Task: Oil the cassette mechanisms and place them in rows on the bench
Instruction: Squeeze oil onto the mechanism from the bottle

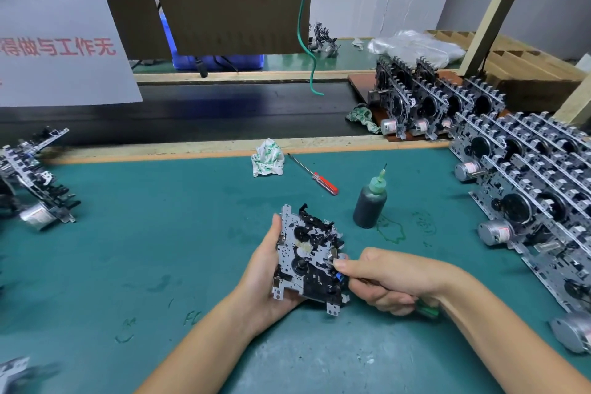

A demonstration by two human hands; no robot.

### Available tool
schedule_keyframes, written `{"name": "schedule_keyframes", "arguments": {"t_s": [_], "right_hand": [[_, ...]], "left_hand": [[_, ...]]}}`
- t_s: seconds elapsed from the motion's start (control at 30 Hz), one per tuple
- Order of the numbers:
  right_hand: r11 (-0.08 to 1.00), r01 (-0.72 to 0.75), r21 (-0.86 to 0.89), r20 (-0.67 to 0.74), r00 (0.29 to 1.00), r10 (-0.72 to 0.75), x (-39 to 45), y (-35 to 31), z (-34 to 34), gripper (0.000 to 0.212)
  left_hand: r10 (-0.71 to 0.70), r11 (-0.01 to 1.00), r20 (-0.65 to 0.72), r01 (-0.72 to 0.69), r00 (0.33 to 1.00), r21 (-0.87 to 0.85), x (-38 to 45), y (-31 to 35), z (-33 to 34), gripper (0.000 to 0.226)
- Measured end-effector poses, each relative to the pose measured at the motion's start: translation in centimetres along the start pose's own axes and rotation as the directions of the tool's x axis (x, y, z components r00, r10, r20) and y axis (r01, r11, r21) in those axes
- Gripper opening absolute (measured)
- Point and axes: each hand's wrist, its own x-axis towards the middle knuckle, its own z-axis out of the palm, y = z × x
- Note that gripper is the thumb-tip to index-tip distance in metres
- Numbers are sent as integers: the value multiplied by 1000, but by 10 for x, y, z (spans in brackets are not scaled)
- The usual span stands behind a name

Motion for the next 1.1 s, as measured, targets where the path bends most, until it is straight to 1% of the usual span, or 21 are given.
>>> {"name": "schedule_keyframes", "arguments": {"t_s": [0.1, 0.17, 0.23, 0.27, 0.37, 0.43, 0.5, 0.57, 0.6, 0.63, 0.67, 0.7, 0.73, 0.77, 0.8, 0.83, 0.9, 0.93, 0.97, 1.03, 1.1], "right_hand": [[1000, 16, -11, -5, 1000, -16, 0, -1, 1, 61], [998, 59, -1, -45, 997, -59, -1, 0, 3, 63], [988, 131, 82, -124, 985, -121, -3, 1, 5, 64], [974, 179, 141, -192, 970, -150, -4, 1, 6, 63], [905, 326, 275, -417, 888, -193, -6, 1, 3, 53], [865, 397, 307, -506, 838, -205, -6, 0, 1, 41], [863, 449, 232, -593, 768, -240, -5, 2, -2, 33], [879, 467, 89, -685, 669, -286, -5, 5, -4, 32], [889, 458, 1, -723, 615, -316, -5, 7, -5, 33], [902, 412, -128, -753, 552, -359, -6, 10, -6, 34], [910, 300, -288, -763, 502, -407, -6, 12, -7, 34], [890, 124, -438, -755, 486, -439, -7, 15, -8, 34], [847, -46, -529, -749, 494, -441, -7, 16, -8, 35], [810, -163, -564, -760, 487, -431, -5, 17, -7, 37], [804, -209, -557, -786, 446, -428, -3, 18, -6, 37], [827, -201, -525, -822, 372, -431, 1, 17, -5, 33], [899, -89, -429, -893, 195, -407, 8, 18, -6, 25], [924, -28, -382, -915, 152, -374, 13, 19, -8, 30], [940, 27, -339, -927, 160, -339, 17, 19, -11, 40], [955, 78, -285, -920, 258, -295, 24, 17, -17, 55], [962, 41, -270, -894, 361, -266, 28, 16, -22, 47]], "left_hand": [[1, 1000, 13, -1, 1000, 7, -1, 0, -1, 75], [1, 1000, 37, 0, 999, -14, -2, 0, -1, 76], [9, 1000, 65, -7, 998, -29, -5, 0, 0, 77], [14, 999, 79, -11, 997, -38, -7, 0, 0, 79], [34, 994, 106, -22, 994, -108, -13, 3, 0, 93], [42, 987, 111, -24, 993, -161, -14, 6, 1, 99], [38, 978, 113, -14, 993, -208, -15, 7, 1, 102], [23, 974, 122, 5, 992, -225, -16, 8, 0, 104], [16, 975, 128, 13, 992, -221, -16, 8, -1, 105], [11, 977, 134, 18, 991, -213, -15, 8, -2, 104], [8, 979, 136, 20, 991, -204, -14, 8, -3, 101], [9, 980, 136, 18, 991, -196, -13, 9, -4, 96], [13, 982, 137, 13, 990, -188, -12, 9, -5, 88], [17, 983, 143, 10, 990, -182, -11, 9, -6, 81], [17, 984, 153, 11, 988, -180, -11, 9, -7, 76], [17, 984, 168, 14, 986, -179, -11, 9, -7, 73], [18, 985, 206, 19, 978, -172, -12, 10, -7, 70], [17, 986, 224, 21, 975, -167, -12, 10, -7, 69], [15, 986, 235, 25, 972, -165, -12, 10, -7, 69], [12, 987, 246, 28, 969, -158, -11, 9, -8, 68], [8, 987, 256, 33, 967, -156, -9, 10, -9, 68]]}}
